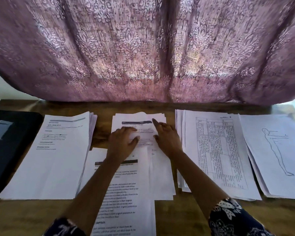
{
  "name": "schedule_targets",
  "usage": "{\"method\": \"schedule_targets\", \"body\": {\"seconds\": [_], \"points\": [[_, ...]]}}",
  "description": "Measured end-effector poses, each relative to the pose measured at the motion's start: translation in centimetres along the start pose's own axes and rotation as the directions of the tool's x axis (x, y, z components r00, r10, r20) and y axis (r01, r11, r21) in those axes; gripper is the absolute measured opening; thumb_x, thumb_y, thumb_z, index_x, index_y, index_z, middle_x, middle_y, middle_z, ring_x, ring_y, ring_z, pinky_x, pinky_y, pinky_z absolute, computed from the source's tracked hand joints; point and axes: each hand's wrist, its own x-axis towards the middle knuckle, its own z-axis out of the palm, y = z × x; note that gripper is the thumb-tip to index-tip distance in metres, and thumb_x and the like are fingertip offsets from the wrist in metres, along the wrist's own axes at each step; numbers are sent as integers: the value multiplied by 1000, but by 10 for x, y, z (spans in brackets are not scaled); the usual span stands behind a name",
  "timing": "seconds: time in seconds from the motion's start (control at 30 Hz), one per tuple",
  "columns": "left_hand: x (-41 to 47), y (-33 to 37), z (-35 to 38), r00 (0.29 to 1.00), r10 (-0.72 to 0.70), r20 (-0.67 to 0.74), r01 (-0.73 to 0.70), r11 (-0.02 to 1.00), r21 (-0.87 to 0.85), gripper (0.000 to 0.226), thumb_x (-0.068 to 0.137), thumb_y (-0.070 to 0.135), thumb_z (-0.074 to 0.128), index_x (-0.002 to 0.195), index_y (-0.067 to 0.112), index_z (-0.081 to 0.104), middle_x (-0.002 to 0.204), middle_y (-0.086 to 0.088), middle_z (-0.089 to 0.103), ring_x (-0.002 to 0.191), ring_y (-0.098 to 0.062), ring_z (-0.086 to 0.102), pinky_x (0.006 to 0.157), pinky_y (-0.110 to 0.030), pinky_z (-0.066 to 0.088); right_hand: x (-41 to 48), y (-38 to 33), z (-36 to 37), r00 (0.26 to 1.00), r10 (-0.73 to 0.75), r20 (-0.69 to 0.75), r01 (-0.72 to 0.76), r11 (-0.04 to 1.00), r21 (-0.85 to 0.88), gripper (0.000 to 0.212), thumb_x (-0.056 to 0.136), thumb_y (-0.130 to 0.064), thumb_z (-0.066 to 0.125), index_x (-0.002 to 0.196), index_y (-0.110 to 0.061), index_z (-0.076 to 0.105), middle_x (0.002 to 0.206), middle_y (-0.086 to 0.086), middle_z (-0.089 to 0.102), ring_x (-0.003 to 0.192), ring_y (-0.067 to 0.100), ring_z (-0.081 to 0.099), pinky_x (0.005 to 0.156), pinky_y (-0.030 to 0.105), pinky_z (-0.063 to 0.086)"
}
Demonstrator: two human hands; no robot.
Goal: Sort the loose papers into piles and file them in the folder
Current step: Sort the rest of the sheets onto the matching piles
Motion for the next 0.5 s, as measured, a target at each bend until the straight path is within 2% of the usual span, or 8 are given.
{"method": "schedule_targets", "body": {"seconds": [0.07,0.1,0.17,0.23,0.3,0.37,0.43,0.5], "points": [[16,8,6,997,-80,-2,76,956,-284,55,88,58,42,136,32,46,139,1,50,120,-20,51,100,-40,48,-9,-10,4,976,-136,-172,131,991,-38,78,78,-18,77,145,-13,37,127,13,61,114,36,60,92,50,49],[21,10,10,993,-118,-7,104,898,-427,54,89,62,38,139,39,37,145,7,41,128,-18,44,106,-40,43,-11,-10,8,956,-189,-224,180,982,-62,84,69,-15,84,142,-11,42,123,14,64,108,36,63,88,50,51],[25,7,17,988,-128,-88,54,815,-577,54,89,70,31,138,46,30,150,17,28,138,-15,32,114,-38,29,-14,-2,18,922,-321,-218,297,945,-134,86,73,-17,81,144,-15,33,133,14,58,121,34,56,102,53,34],[26,1,23,986,-99,-135,-10,772,-635,46,91,71,30,132,51,39,150,7,36,139,-19,34,116,-42,26,-17,5,16,896,-415,-159,410,910,-66,70,92,-30,56,148,-20,15,139,11,53,131,29,47,114,51,11],[27,-2,28,988,-68,-137,-43,735,-677,37,95,65,31,118,50,56,136,-6,55,131,-26,45,114,-51,29,-17,5,8,929,-359,-85,369,893,259,58,100,-34,37,150,-25,7,136,6,56,130,24,49,118,44,14],[27,-2,31,989,-65,-136,-44,737,-674,39,96,64,29,104,47,63,113,-8,69,122,-28,54,114,-52,29,-9,6,3,980,-165,-110,198,868,455,54,102,-28,41,151,-25,17,132,4,59,124,21,53,111,45,34],[27,-2,32,988,-104,-118,-4,732,-681,46,94,66,28,94,43,67,109,-3,71,119,-26,57,116,-48,28,8,16,4,995,2,-101,36,927,374,61,99,-30,50,152,-22,21,139,6,53,127,26,50,104,49,43],[27,-4,32,987,-124,-99,31,764,-644,50,95,62,31,90,32,69,120,2,66,125,-20,52,117,-38,26,20,24,6,999,47,7,-47,977,209,73,94,-39,55,153,-21,16,148,10,41,133,33,42,106,50,40]]}}
